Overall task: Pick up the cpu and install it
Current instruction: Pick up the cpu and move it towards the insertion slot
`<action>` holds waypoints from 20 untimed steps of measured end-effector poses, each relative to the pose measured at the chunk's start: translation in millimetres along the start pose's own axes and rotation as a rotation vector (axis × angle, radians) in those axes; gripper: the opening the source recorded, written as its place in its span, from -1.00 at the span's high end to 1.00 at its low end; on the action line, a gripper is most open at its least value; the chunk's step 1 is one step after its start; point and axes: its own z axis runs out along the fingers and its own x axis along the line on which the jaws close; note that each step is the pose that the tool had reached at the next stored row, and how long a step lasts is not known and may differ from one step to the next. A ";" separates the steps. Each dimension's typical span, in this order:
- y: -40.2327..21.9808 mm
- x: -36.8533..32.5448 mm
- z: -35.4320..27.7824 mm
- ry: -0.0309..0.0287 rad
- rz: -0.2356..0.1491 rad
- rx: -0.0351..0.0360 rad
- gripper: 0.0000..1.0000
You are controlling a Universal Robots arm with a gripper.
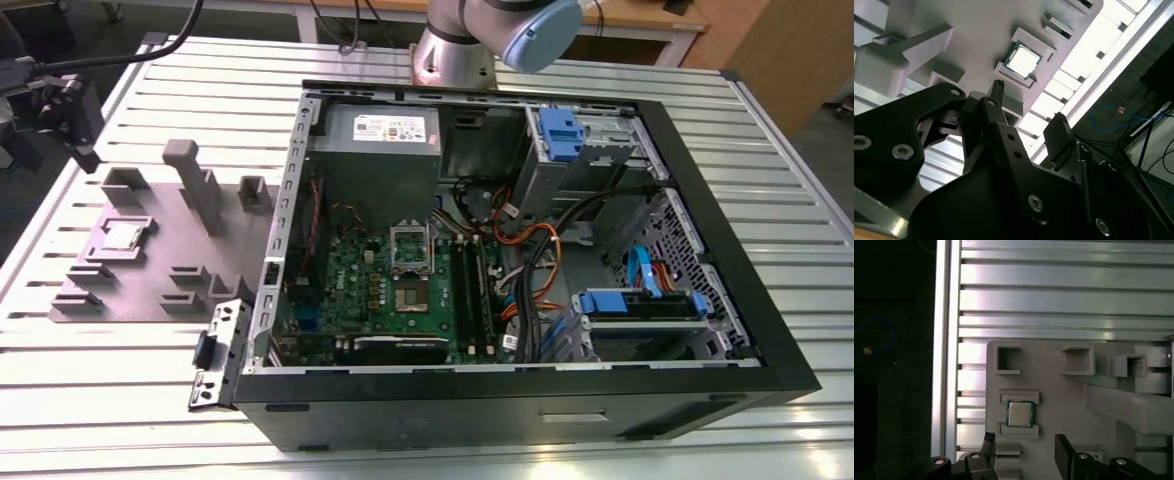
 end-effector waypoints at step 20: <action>-1.0 0.1 11.4 0.0024 0.000 -0.0044 -0.18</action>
